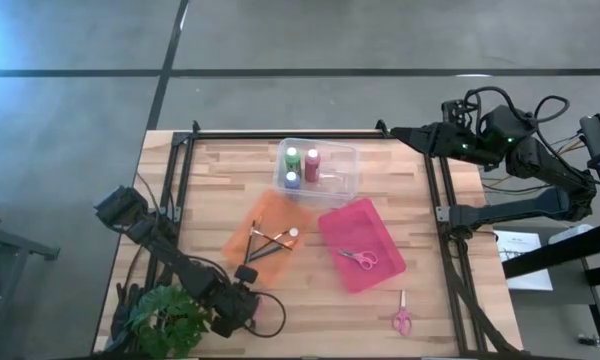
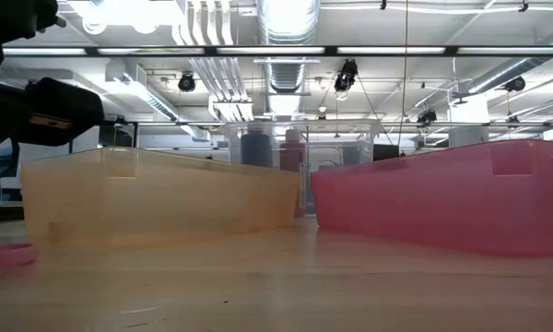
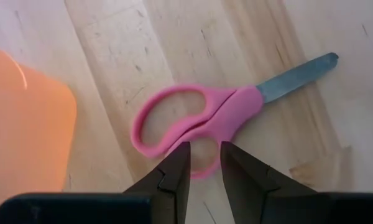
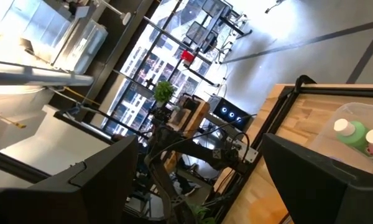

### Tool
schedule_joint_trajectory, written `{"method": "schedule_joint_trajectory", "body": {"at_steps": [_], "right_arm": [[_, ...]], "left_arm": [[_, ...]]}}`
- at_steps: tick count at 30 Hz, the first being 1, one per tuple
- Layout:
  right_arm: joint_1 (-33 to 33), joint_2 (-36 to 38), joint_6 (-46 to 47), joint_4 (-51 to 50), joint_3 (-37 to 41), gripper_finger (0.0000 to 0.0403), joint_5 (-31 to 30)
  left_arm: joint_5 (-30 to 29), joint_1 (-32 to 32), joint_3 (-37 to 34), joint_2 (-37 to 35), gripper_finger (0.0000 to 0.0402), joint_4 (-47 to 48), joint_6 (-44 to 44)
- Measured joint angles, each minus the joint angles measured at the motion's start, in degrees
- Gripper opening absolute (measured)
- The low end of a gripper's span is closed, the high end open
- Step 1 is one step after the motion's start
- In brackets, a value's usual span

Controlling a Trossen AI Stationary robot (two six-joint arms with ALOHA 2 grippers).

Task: Pick & Place Paint Supplies
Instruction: Put the left pink scissors into the pink bin

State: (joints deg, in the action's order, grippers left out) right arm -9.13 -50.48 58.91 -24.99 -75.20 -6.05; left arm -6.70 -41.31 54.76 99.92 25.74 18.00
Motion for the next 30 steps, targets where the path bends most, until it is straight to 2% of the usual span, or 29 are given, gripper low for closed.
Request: {"method": "schedule_joint_trajectory", "body": {"at_steps": [8, 15, 23, 30], "right_arm": [[0.0, 0.0, 0.48, -0.04, 0.0, 0.0335, 0.05], [0.0, 0.0, 0.7, -0.07, 0.0, 0.0335, 0.16], [0.0, 0.0, 0.73, -0.07, 0.0, 0.0335, 0.25], [0.0, 0.02, 0.68, -0.07, 0.0, 0.0335, 0.05]], "left_arm": [[-0.46, -2.31, 0.0, 0.04, 0.0098, -0.22, -0.09], [-10.5, -4.77, 0.09, 0.04, 0.0098, 1.26, 0.12], [-11.34, -4.95, 0.11, 0.38, 0.0098, 0.98, 1.76], [-11.42, -5.13, 3.39, 4.56, 0.0098, 0.65, 1.58]]}}
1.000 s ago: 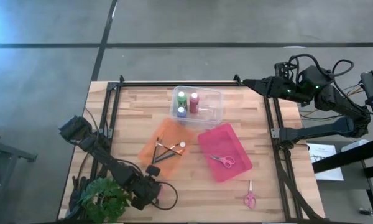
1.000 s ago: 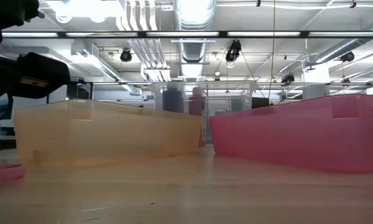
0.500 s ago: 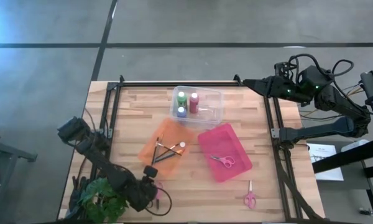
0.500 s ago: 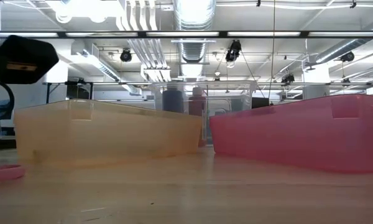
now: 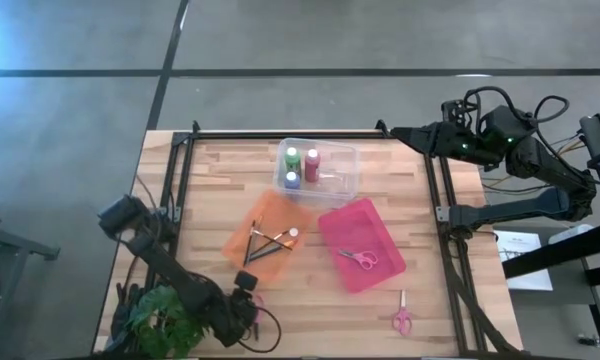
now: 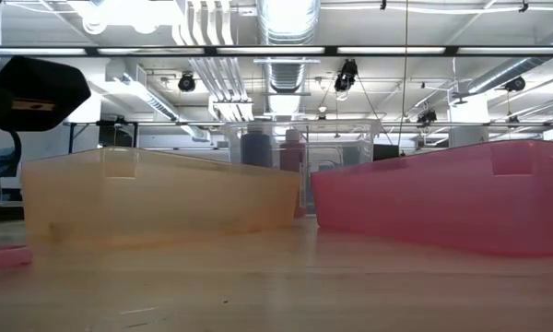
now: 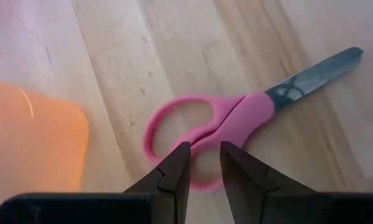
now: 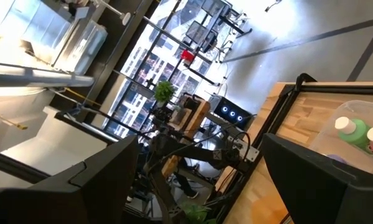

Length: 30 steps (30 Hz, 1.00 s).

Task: Pick & Place Paint Supplies
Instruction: Put the left pink scissors into the pink bin

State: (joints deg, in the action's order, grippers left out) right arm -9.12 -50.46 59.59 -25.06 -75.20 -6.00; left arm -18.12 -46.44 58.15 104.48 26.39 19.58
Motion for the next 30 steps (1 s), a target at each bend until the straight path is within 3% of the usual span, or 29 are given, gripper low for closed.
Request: {"method": "schedule_joint_trajectory", "body": {"at_steps": [15, 30], "right_arm": [[0.02, 0.0, 0.0, -0.09, 0.0, 0.0335, 0.04], [0.02, 0.0, -0.3, -0.24, 0.0, 0.0335, 0.22]], "left_arm": [[0.06, -2.55, 4.04, -0.48, 0.0098, 3.1, 5.95], [1.81, -2.99, 0.23, -0.39, 0.0098, -0.26, 9.06]]}}
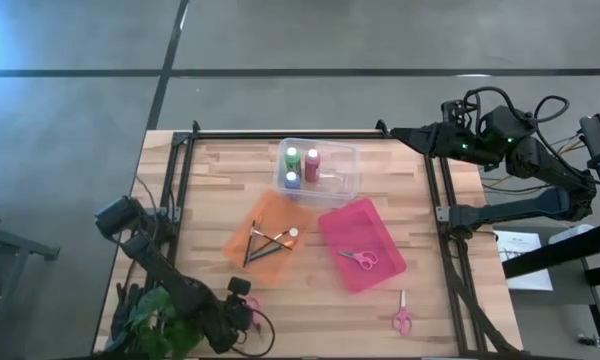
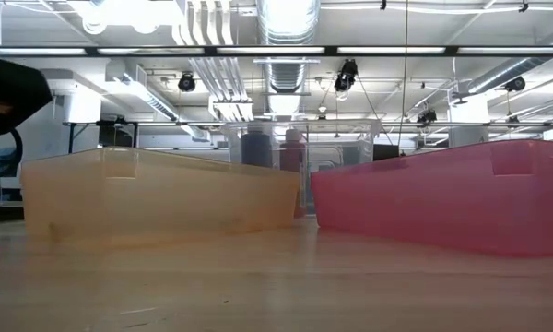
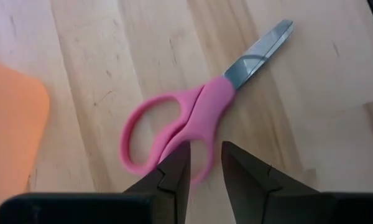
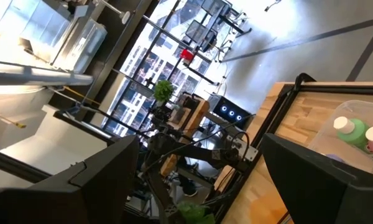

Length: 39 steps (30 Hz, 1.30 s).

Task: Pick & Place Paint Supplies
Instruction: Put the left pink scissors into the pink bin

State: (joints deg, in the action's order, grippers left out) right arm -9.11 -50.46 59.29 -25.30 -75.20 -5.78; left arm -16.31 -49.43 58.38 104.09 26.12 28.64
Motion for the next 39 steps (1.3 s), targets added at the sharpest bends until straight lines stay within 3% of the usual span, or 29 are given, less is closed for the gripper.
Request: {"method": "schedule_joint_trajectory", "body": {"at_steps": [7, 16, 31, 39], "right_arm": [[-0.02, 0.02, 0.06, 0.01, 0.0, 0.0335, -0.02], [-0.01, 0.04, 0.72, -0.25, 0.0, 0.0335, -0.19], [0.0, 0.02, 0.23, -0.71, 0.0, 0.0335, 0.17], [0.26, 0.11, -0.59, -1.06, 0.0, 0.0335, 0.39]], "left_arm": [[0.87, 0.09, -0.77, 0.88, 0.0086, -1.95, -0.03], [2.82, 0.14, -0.69, 3.1, 0.0009, -4.69, 1.77], [3.83, -0.28, 2.07, -0.24, 0.0002, -4.97, 2.46], [0.85, -0.02, 8.05, -1.18, 0.0, 4.86, -1.66]]}}
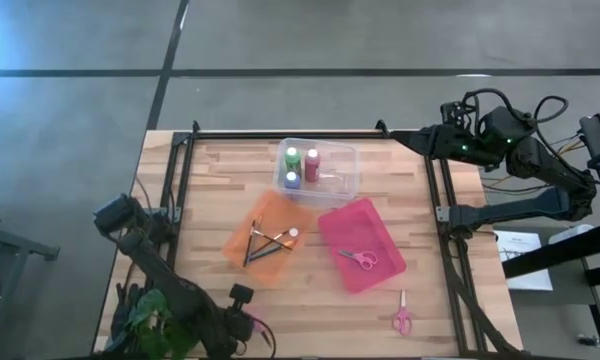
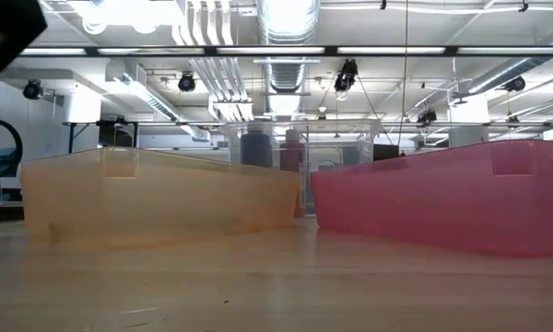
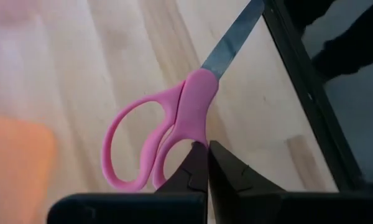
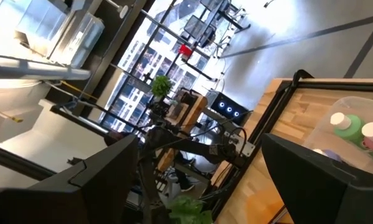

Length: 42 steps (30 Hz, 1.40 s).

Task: Pick & Place Paint Supplies
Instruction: Put the left pink scissors into the pink bin

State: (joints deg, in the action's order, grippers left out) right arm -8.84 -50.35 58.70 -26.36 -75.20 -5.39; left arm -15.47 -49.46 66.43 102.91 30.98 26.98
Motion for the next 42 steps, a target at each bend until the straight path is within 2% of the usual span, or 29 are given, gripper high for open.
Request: {"method": "schedule_joint_trajectory", "body": {"at_steps": [4, 9, 14, 17, 21, 24, 27, 31, 35, 42], "right_arm": [[0.0, 0.02, -0.19, -0.01, 0.0, 0.0335, 0.0], [0.0, 0.54, -0.71, 0.03, 0.0, 0.0335, 0.71], [0.0, 1.51, -2.63, -0.92, 0.0, 0.0335, 0.93], [-0.02, 2.41, -3.55, -1.9, -0.02, 0.0335, 0.93], [-0.02, 3.49, -5.12, -3.51, -0.02, 0.0335, 0.9], [-0.02, 3.89, -6.11, -4.52, -0.02, 0.0335, 0.87], [-0.02, 3.89, -6.48, -5.49, -0.02, 0.0335, 0.87], [-0.04, 3.89, -6.86, -7.34, -0.02, 0.0335, 0.88], [-0.02, 3.89, -7.4, -8.07, -0.02, 0.0335, 0.88], [-0.02, 3.78, -8.11, -8.47, -0.02, 0.0335, 0.86]], "left_arm": [[-3.74, 1.82, 3.93, -1.75, 0.0, 4.14, -4.14], [-7.73, 7.05, 7.22, -4.63, 0.0, 8.11, -11.98], [-9.01, 16.07, 9.83, -7.25, 0.0, 9.64, -27.05], [-8.98, 22.83, 10.12, -8.45, 0.0, 9.97, -33.24], [-4.99, 31.87, 10.17, -9.48, 0.0, 7.66, -46.3], [-0.68, 38.82, 10.17, -8.2, 0.0, 0.71, -54.35], [0.96, 44.61, 10.27, -5.88, 0.0, -7.32, -60.39], [3.53, 47.9, 13.82, -0.15, 0.0, -11.05, -62.19], [6.81, 47.41, 19.3, 5.87, 0.0, -11.51, -59.64], [8.24, 45.62, 25.84, 13.83, 0.0, -13.18, -53.68]]}}
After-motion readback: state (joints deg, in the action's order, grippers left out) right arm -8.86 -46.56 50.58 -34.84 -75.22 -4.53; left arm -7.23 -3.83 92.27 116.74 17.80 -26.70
